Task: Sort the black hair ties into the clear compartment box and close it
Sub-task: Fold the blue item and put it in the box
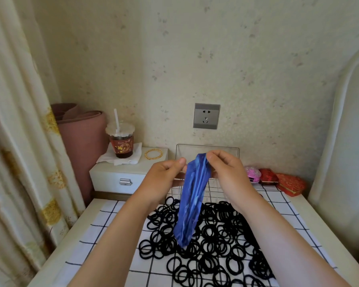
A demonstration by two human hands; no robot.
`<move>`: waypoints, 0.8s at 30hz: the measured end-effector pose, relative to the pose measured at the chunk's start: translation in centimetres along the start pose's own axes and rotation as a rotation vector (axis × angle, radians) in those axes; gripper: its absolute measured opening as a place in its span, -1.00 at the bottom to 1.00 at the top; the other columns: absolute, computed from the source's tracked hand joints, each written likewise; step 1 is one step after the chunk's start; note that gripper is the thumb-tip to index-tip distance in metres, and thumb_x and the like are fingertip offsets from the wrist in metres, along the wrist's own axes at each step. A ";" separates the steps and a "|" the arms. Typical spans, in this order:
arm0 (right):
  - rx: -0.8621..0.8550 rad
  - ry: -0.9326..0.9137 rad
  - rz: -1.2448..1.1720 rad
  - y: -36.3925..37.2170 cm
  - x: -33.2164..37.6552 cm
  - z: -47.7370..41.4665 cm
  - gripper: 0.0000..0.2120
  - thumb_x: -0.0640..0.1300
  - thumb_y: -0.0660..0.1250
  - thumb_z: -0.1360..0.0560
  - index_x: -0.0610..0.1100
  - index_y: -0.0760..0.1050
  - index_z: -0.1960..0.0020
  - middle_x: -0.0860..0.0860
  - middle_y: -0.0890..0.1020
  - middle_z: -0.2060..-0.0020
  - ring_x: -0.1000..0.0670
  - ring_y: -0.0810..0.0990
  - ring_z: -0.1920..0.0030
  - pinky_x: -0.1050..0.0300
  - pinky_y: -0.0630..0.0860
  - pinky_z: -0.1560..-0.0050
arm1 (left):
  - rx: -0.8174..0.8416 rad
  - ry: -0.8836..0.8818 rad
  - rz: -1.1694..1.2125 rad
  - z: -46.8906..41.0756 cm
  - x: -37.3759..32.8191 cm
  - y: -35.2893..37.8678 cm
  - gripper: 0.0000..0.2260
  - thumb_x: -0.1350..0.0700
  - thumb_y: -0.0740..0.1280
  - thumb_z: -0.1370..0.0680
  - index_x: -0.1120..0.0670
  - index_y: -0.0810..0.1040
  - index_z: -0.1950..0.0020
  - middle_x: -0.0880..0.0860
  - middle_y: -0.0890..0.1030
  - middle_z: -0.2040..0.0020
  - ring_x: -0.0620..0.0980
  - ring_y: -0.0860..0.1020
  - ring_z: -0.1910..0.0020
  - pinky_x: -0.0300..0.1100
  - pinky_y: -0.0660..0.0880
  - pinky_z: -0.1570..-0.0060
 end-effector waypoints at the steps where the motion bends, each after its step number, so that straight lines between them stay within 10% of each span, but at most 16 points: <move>1: -0.012 0.011 -0.010 -0.2 0.0 -0.1 -0.80 -0.16 0.26 -0.63 -0.19 0.63 0.05 -0.11 0.73 0.14 0.03 0.67 0.16 0.16 0.60 0.07 | -0.003 0.012 0.024 0.0 0.0 -0.1 -0.71 0.00 0.24 -0.62 0.13 0.64 0.14 0.07 0.71 0.10 -0.02 0.65 0.09 -0.19 0.59 0.00; 6: 0.036 0.069 -0.023 -0.4 -0.2 -0.2 -0.78 -0.15 0.25 -0.64 -0.17 0.66 0.02 -0.10 0.74 0.13 -0.02 0.70 0.13 0.08 0.63 0.02 | 0.091 0.048 0.040 0.3 -0.1 0.5 -0.80 0.22 0.34 -0.59 0.11 0.61 -0.20 0.11 0.71 -0.05 0.08 0.67 -0.09 -0.08 0.59 -0.13; 14: -0.001 0.142 0.234 -0.3 -0.6 0.0 -0.66 0.05 0.17 -0.66 -0.15 0.60 0.05 -0.02 0.60 0.33 0.04 0.53 0.33 0.08 0.55 0.21 | -0.098 0.057 0.045 0.0 -0.5 0.1 -0.85 0.23 0.35 -0.58 0.09 0.71 -0.04 0.11 0.74 0.09 0.03 0.70 0.11 -0.13 0.65 0.13; 19: 0.061 0.183 0.217 0.0 -0.2 0.7 -0.69 0.13 0.50 -0.41 -0.12 0.69 0.09 0.09 0.63 0.42 0.15 0.54 0.43 0.23 0.57 0.27 | -0.141 0.038 0.042 0.1 -0.4 -0.2 -0.90 0.18 0.40 -0.55 0.17 0.71 0.04 0.16 0.73 0.14 0.05 0.69 0.16 -0.07 0.65 0.09; 24: -0.004 0.387 -0.074 -0.5 -1.1 0.4 -0.46 0.27 0.11 -0.61 -0.15 0.62 -0.09 -0.10 0.73 0.11 -0.12 0.71 0.23 -0.04 0.62 0.11 | -0.242 0.041 0.042 0.2 -0.6 -0.9 -0.90 0.21 0.38 -0.57 0.24 0.65 0.06 0.11 0.71 0.25 -0.06 0.66 0.31 -0.24 0.57 0.34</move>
Point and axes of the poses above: each hand's wrist, its own z-axis away from the middle knuckle, its own y-axis out of the palm, x = y × z, the point moved 6 cm from there along -z, towards the middle knuckle
